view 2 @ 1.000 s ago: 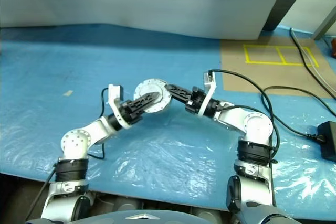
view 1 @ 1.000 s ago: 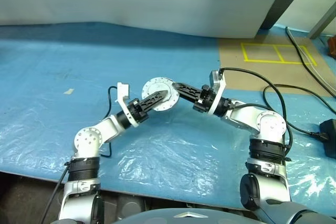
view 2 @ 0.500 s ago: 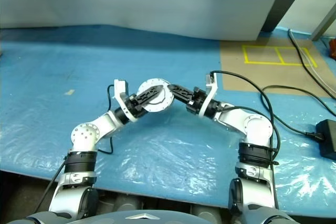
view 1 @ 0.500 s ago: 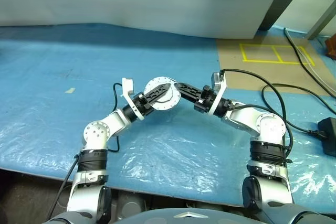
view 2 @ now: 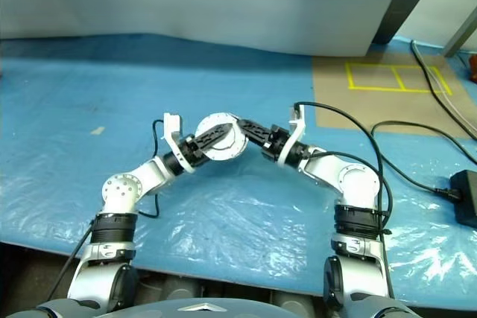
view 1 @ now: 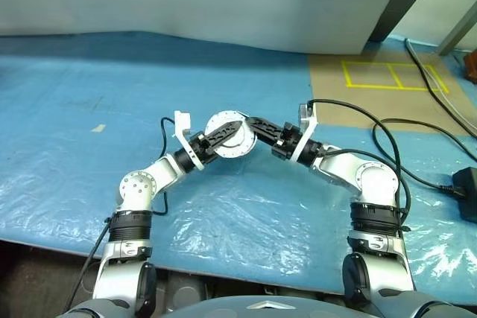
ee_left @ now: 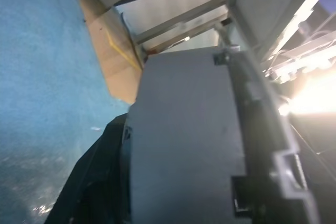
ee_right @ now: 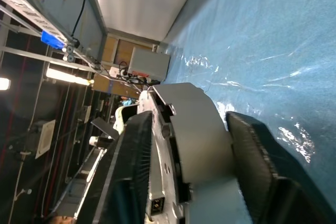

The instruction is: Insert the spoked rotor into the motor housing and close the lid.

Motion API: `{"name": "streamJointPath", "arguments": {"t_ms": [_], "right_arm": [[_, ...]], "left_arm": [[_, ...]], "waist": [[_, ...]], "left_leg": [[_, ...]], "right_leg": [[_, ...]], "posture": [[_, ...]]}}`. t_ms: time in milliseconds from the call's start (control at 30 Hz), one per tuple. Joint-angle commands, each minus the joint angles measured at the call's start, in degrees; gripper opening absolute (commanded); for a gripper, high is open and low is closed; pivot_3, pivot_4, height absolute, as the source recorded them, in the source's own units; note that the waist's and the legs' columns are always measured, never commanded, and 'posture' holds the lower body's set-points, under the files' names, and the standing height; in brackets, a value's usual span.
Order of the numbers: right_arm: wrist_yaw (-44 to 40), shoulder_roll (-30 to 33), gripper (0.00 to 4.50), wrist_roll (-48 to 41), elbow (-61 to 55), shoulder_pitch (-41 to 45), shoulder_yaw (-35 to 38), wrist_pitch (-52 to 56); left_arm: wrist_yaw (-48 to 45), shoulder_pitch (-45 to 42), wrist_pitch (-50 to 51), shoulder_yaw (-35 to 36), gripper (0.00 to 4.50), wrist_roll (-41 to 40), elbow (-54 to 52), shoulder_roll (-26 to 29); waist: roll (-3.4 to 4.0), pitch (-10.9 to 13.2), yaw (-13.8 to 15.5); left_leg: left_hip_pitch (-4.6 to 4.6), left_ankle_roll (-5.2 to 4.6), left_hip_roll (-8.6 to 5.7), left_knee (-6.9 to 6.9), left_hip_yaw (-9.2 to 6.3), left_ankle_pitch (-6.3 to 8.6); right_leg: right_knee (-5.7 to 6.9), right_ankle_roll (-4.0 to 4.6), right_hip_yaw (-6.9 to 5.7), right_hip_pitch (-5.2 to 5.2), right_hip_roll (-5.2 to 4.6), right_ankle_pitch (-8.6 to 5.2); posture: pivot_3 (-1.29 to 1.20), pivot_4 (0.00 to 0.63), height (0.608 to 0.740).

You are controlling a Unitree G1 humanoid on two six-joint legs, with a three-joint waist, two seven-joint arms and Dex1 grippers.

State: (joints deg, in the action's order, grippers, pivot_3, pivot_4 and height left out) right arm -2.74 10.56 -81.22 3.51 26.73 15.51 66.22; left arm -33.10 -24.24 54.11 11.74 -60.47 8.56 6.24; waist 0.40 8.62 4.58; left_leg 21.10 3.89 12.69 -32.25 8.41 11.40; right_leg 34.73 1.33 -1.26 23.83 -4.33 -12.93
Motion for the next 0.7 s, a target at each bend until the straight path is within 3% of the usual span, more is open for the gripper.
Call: {"name": "streamJointPath", "arguments": {"t_ms": [33,333,500,700], "right_arm": [[-1.73,-0.3,2.43,-3.39,-1.99,1.6,0.04,0.66],[-2.03,-0.63,2.43,-2.28,-0.83,2.09,0.05,-0.02],[-1.89,-1.13,2.43,-1.48,-0.68,1.65,-0.02,-0.84],[-2.78,-0.89,2.43,0.25,-0.48,1.87,-1.08,-0.64]], "left_arm": [[2.03,-2.48,-1.48,2.39,2.96,-0.46,-0.35,-0.51],[7.53,-6.43,-4.59,6.43,2.96,-0.4,-0.06,-1.89],[14.32,-12.16,-17.07,10.11,2.96,7.36,5.01,-1.0],[20.38,-17.28,-34.31,13.93,2.96,19.63,21.29,5.75]], "waist": [[-0.01,0.01,0.0],[-0.08,0.05,-0.06],[-0.17,0.1,-0.29],[-0.23,0.14,-0.54]], "left_leg": [[0.0,0.0,0.0,0.0,0.0,0.0],[0.02,0.0,0.01,0.01,0.0,0.0],[0.02,0.0,0.01,-0.02,-0.02,0.0],[0.02,0.0,0.01,0.0,-0.06,0.0]], "right_leg": [[0.0,0.0,0.0,0.01,0.0,0.0],[0.0,0.0,0.0,0.02,0.01,0.0],[0.01,-0.01,0.03,0.02,0.03,0.0],[0.0,-0.04,0.01,0.06,0.07,0.03]], "posture": [[0.0,0.15,0.74],[0.0,0.15,0.74],[0.0,0.15,0.74],[0.0,0.15,0.74]]}}
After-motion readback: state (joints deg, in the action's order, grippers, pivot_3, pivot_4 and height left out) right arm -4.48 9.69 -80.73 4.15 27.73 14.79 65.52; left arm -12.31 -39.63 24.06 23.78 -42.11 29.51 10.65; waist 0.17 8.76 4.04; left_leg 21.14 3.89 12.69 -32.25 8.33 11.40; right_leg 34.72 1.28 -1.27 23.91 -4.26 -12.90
